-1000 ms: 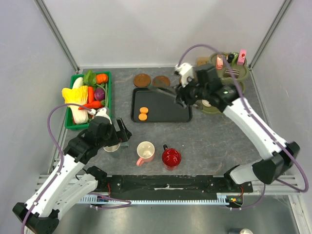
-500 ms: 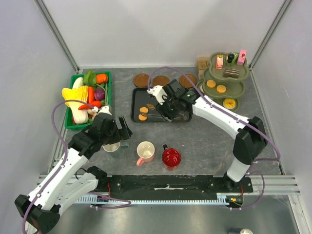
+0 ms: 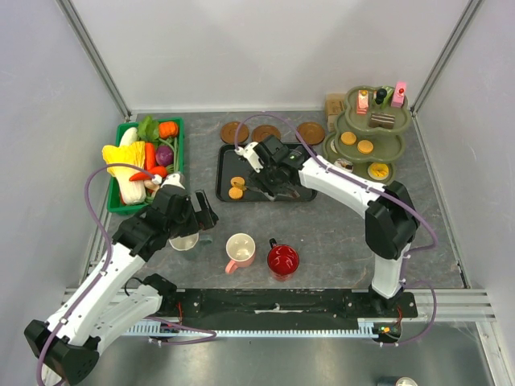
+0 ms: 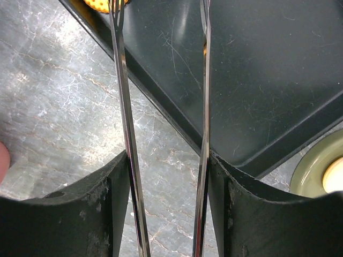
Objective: Serve the afternoon tea
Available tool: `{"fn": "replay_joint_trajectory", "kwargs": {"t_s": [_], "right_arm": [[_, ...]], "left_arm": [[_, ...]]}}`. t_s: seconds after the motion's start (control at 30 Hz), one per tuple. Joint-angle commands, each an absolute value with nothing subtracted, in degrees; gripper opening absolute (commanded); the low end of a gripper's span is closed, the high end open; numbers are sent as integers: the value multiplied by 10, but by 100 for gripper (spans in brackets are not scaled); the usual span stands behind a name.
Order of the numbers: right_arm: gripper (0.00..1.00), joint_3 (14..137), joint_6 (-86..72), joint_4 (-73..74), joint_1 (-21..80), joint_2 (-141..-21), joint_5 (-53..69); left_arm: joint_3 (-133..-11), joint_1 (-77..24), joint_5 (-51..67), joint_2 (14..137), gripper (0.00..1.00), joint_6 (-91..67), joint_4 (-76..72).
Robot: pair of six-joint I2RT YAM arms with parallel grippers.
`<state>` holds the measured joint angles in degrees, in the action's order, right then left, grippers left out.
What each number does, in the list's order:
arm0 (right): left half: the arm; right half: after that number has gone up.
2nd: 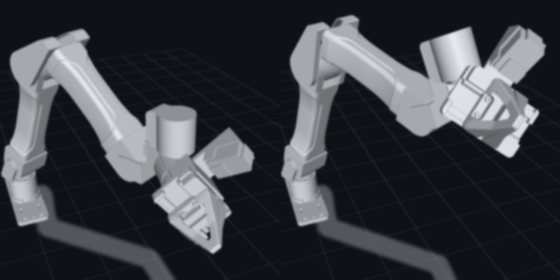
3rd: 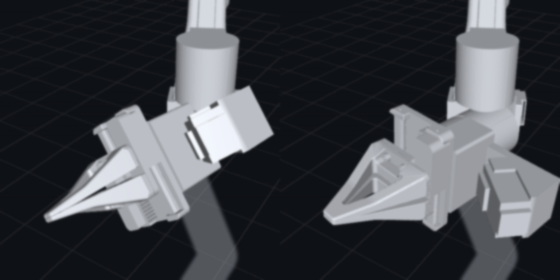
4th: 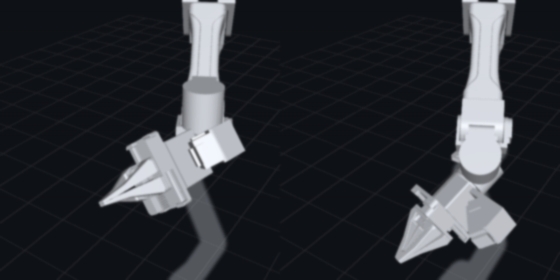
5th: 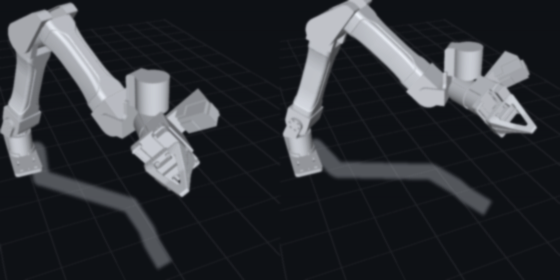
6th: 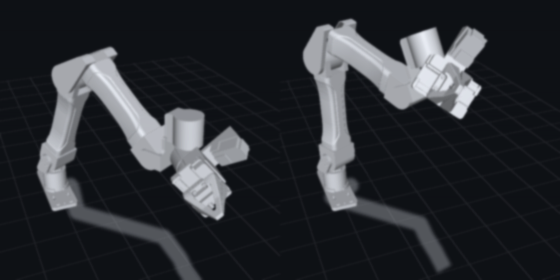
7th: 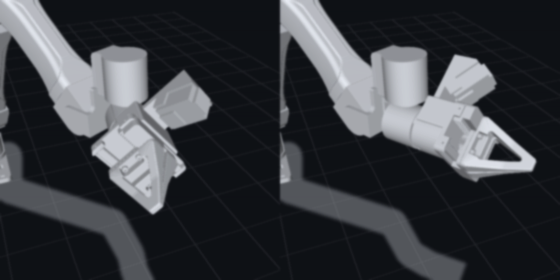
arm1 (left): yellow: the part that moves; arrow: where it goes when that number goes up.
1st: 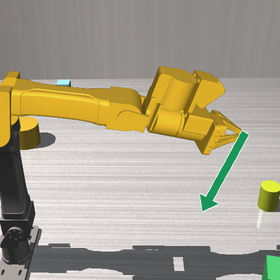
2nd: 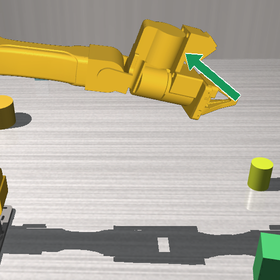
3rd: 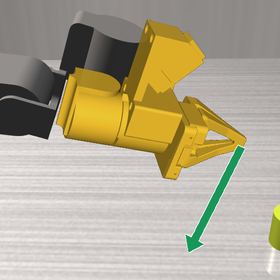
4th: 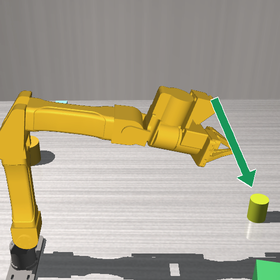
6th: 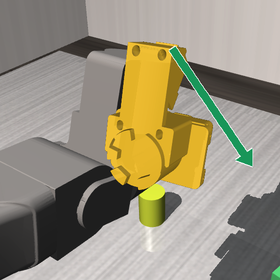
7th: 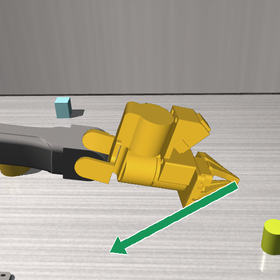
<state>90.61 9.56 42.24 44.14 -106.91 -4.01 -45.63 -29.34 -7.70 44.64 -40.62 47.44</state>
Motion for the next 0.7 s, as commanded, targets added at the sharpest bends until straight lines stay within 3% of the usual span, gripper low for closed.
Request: {"fn": "replay_joint_trajectory", "kwargs": {"t_s": [0.0, 0.67], "right_arm": [[63, 941, 93, 405, 447, -1085, -48], [65, 985, 95, 411, 451, -1136, 13]], "left_arm": [[-483, -293, -98, 455, 99, -407, 457], [-481, -292, -113, 470, 99, -402, 455]]}}
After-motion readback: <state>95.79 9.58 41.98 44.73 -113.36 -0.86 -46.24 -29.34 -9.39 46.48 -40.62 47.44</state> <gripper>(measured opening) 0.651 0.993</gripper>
